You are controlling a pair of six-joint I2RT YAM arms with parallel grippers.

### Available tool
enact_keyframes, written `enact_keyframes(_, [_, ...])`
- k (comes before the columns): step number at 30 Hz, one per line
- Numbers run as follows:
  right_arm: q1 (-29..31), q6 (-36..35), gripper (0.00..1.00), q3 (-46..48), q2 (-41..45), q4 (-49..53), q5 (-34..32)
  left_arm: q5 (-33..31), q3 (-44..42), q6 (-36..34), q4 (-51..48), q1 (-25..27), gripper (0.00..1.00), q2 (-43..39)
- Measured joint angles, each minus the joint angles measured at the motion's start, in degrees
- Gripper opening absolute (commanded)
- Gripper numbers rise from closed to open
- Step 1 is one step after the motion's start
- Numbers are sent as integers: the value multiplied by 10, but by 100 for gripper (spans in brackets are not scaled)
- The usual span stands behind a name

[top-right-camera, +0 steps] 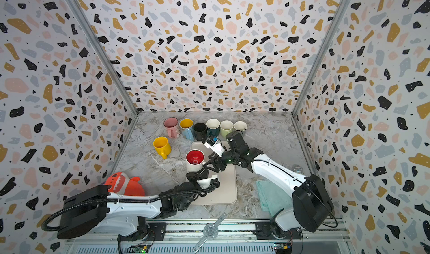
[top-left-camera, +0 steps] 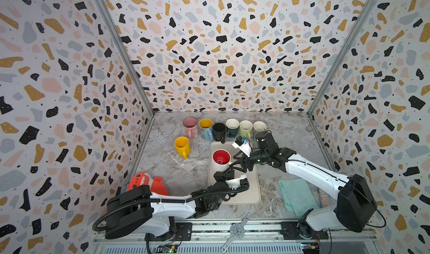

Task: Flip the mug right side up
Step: 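Close the right gripper on the white mug's handle while the left holds it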

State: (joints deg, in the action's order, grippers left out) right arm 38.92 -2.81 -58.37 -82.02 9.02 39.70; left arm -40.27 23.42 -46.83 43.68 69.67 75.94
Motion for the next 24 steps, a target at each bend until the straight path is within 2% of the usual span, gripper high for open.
enact_keyframes(6, [2,2,52,0,0,0,3,-9,3,-6,0,5,0,4])
enact_keyframes(18, [8,2,50,0,-21,0,12,-11,3,-16,-2,6,0,4])
enact_keyframes(21, [9,3,43,0,-24,0,11,-12,3,-18,-5,6,0,3])
enact_keyframes(24, [10,4,27,0,-24,0,11,-14,3,-19,-9,6,0,3])
